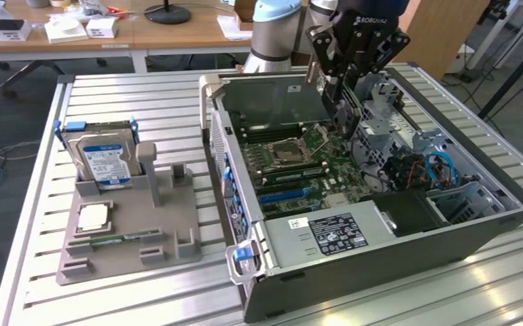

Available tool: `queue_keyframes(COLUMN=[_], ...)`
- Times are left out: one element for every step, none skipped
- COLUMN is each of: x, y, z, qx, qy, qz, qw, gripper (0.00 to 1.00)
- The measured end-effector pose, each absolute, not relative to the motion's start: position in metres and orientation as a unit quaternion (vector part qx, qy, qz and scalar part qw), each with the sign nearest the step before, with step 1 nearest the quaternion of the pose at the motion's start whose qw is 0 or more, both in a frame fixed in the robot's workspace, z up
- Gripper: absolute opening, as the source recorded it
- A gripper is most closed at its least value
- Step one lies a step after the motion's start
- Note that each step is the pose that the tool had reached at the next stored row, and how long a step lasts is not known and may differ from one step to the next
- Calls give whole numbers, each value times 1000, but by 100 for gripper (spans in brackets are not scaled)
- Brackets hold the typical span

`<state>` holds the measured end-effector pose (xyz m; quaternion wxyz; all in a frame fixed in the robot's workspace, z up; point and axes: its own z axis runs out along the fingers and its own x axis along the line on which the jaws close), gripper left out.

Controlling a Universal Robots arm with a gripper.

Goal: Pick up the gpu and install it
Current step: 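Pick up the gpu and move the gpu toward the slot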

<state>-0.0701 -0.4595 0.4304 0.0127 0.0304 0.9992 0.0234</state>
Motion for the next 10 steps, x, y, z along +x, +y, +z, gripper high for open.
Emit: queue_keyframes(x=[-70, -70, -70, -70, -70, -70, -70, -70, -70, -69], y=[-460, -460, -460, -459, -459, -459, -459, -459, -459, -459], z=[430, 430, 430, 430, 430, 430, 430, 430, 430, 430], qx=[30, 30, 30, 30, 27, 22, 17, 15, 15, 15], qy=[999, 999, 999, 999, 999, 999, 1000, 1000, 1000, 1000], qz=[23, 23, 23, 23, 23, 23, 24, 24, 24, 24], qw=[13, 13, 13, 13, 13, 12, 12, 12, 12, 12], gripper=[26, 26, 26, 26, 26, 26, 26, 26, 26, 26])
